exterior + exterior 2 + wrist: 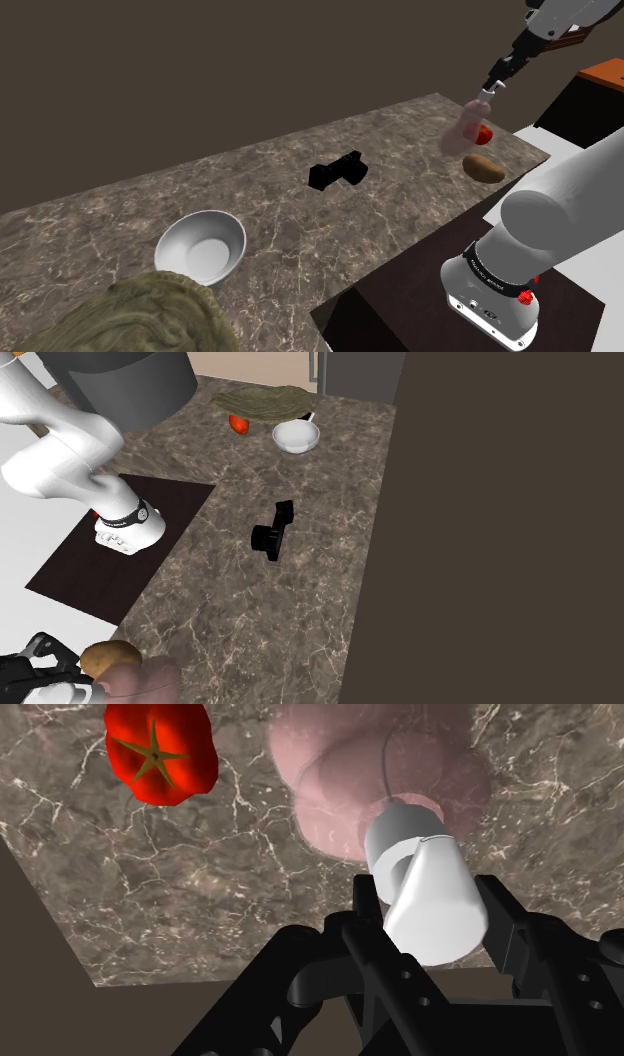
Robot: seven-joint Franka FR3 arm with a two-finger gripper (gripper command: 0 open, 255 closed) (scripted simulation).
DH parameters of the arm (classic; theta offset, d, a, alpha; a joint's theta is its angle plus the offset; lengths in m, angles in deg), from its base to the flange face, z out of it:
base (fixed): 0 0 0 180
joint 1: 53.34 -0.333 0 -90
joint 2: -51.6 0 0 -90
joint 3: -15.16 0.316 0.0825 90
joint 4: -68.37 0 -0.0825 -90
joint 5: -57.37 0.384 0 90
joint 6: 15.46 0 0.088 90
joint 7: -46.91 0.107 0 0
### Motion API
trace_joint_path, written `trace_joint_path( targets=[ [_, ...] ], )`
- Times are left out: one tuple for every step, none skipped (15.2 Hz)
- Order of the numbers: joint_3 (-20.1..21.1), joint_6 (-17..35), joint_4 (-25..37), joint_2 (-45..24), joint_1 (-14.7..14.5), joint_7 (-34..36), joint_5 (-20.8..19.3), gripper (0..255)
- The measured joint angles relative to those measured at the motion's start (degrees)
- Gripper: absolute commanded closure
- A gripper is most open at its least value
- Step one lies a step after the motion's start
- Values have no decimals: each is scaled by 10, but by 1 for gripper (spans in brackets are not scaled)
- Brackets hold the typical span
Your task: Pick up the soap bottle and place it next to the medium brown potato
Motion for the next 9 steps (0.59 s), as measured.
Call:
trace_joint_path(
  targets=[
    [0,0,0,0,0,0,0,255],
    [0,0,0,0,0,0,0,255],
    [0,0,0,0,0,0,0,0],
    [0,1,0,0,0,0,0,0],
    [0,1,0,0,0,0,0,0],
    [0,1,0,0,0,0,0,0],
    [0,1,0,0,0,0,0,0],
    [0,1,0,0,0,0,0,0],
    [0,1,0,0,0,0,0,0]
  ],
)
